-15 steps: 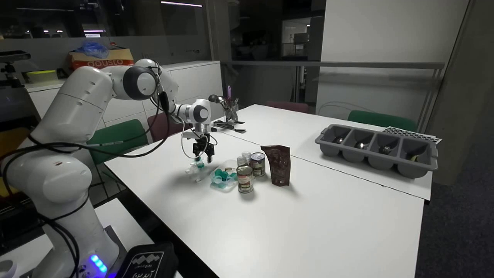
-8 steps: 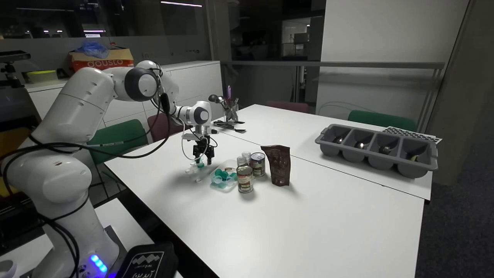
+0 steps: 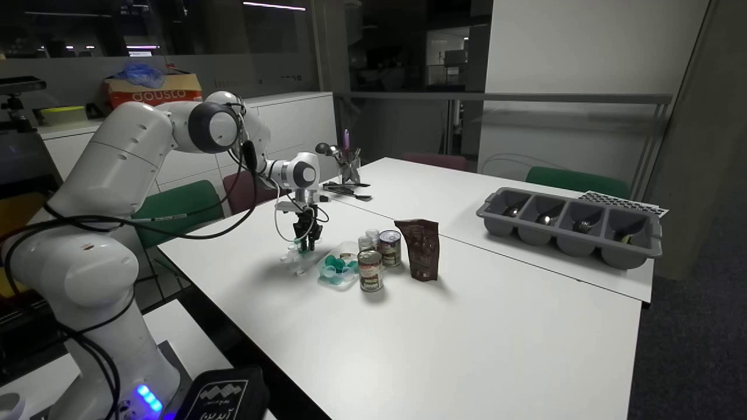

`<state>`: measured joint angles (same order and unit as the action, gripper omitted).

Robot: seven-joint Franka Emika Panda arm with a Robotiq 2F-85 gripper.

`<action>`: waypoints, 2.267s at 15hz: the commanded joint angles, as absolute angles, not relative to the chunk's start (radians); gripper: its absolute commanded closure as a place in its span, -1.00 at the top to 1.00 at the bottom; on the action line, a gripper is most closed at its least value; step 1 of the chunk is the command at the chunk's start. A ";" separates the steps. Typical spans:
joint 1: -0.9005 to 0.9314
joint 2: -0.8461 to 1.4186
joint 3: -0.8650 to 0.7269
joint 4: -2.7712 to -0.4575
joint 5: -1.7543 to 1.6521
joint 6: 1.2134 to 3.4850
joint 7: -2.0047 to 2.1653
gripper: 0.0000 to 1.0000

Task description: Put the plastic cap into the lunch box

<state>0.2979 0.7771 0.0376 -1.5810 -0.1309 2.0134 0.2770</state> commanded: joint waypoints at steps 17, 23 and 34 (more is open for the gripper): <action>0.283 0.742 0.050 -1.605 -0.115 1.995 0.263 1.00; 0.292 0.726 0.046 -1.606 -0.119 1.970 0.281 1.00; 0.307 0.776 0.050 -1.484 -0.152 1.863 0.260 1.00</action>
